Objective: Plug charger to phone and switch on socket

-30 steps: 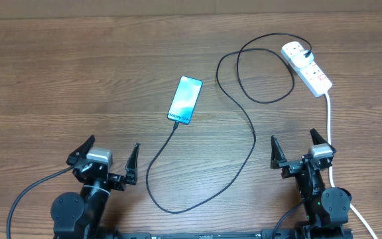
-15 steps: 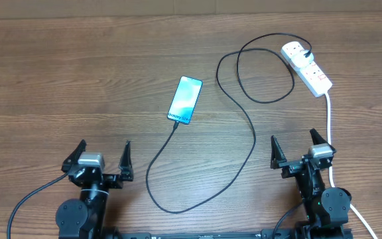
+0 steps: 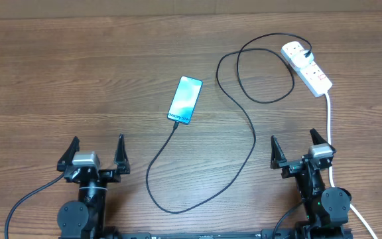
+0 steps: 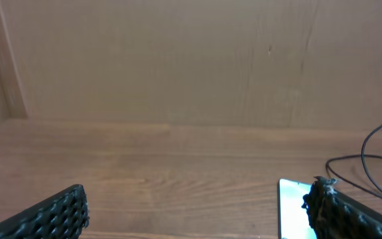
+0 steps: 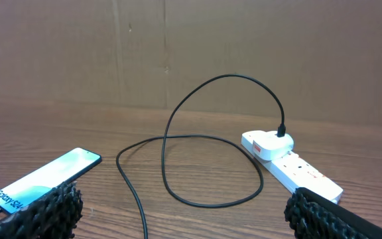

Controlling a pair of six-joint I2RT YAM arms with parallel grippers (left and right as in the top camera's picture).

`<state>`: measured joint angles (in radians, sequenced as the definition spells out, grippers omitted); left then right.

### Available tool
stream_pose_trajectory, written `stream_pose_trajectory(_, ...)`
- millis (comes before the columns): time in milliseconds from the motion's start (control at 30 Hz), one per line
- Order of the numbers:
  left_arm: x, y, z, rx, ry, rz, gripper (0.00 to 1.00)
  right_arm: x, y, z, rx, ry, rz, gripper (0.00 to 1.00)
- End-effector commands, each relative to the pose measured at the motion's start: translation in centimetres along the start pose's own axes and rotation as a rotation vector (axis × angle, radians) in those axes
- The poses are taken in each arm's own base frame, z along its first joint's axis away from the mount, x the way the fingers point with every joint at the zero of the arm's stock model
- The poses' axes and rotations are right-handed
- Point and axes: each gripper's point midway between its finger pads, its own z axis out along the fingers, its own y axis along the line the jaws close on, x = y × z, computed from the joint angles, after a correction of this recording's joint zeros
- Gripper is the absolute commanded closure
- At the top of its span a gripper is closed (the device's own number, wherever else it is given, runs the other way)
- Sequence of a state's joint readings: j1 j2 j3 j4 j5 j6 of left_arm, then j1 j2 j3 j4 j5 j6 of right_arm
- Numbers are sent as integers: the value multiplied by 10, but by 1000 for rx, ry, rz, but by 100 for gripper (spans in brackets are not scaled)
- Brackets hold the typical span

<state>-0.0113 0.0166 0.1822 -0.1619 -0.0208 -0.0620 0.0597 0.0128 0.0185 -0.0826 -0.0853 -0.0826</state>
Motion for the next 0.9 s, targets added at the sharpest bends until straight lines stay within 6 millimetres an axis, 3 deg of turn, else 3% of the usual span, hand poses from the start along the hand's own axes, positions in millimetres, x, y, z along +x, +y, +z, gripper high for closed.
stream_pose_trajectory(0, 11, 5, 5, -22, -24, -80, 0, 2, 0, 0, 4, -3, -5, 0)
stream_pose_trajectory(167, 19, 11, 9, -47, -45, -156, 0, 2, 0, 0, 4, -3, -5, 0)
stream_pose_trajectory(533, 18, 17, 11, -77, -106, -141, 0, 2, 0, 0, 4, -3, -5, 0)
stream_pose_trajectory(667, 32, 18, 12, -85, -47, -97, 0, 2, 0, 0, 4, -3, -5, 0)
stream_pose_trajectory(800, 59, 20, 12, -98, 61, -73, 0, 2, 0, 0, 4, -3, -5, 0)
stream_pose_trajectory(867, 60, 15, 12, -71, 67, -18, 0, 2, 0, 0, 4, -3, -5, 0)
